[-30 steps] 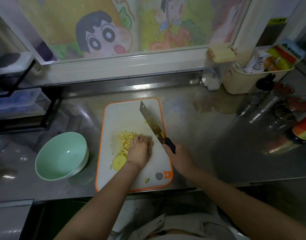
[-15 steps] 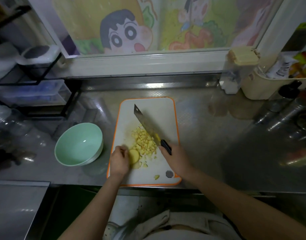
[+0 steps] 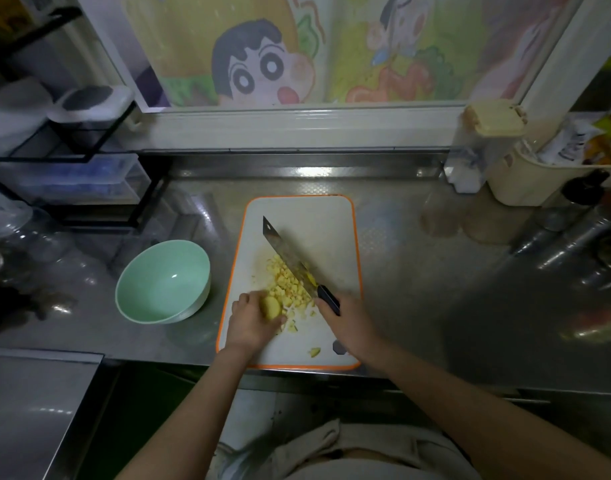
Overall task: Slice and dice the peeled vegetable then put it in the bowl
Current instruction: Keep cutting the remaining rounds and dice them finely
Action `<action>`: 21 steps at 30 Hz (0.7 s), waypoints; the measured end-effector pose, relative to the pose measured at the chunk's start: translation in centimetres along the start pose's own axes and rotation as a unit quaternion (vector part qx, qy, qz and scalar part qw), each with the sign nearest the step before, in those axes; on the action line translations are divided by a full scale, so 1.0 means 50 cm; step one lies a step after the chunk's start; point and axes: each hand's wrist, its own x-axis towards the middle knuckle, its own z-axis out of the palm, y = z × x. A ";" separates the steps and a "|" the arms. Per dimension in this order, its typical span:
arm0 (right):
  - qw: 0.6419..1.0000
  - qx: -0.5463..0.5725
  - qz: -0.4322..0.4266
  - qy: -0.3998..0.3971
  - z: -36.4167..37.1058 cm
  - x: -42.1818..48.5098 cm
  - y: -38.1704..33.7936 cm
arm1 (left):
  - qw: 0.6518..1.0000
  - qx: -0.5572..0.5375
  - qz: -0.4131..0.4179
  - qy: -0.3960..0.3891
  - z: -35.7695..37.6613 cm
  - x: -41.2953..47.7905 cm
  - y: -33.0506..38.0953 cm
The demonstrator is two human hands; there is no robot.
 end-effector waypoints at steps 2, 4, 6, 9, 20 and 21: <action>1.000 0.004 0.003 0.000 -0.001 -0.001 -0.001 | 1.000 -0.014 -0.002 -0.002 0.001 0.000 0.002; 1.000 0.005 0.007 -0.002 -0.003 -0.001 -0.003 | 0.999 -0.027 -0.003 0.020 -0.002 -0.003 0.002; 1.000 0.002 0.011 -0.005 -0.003 -0.001 -0.005 | 0.998 -0.036 -0.009 0.054 -0.008 -0.008 -0.003; 1.000 0.001 0.008 -0.007 -0.002 -0.001 -0.006 | 0.996 -0.024 -0.037 0.078 -0.021 -0.012 -0.015; 0.999 0.025 0.015 -0.040 0.019 0.001 -0.019 | 0.996 -0.001 -0.092 -0.003 0.006 -0.034 -0.003; 0.999 0.023 0.013 -0.039 0.018 0.001 -0.019 | 0.996 0.009 -0.089 -0.008 0.010 -0.035 0.001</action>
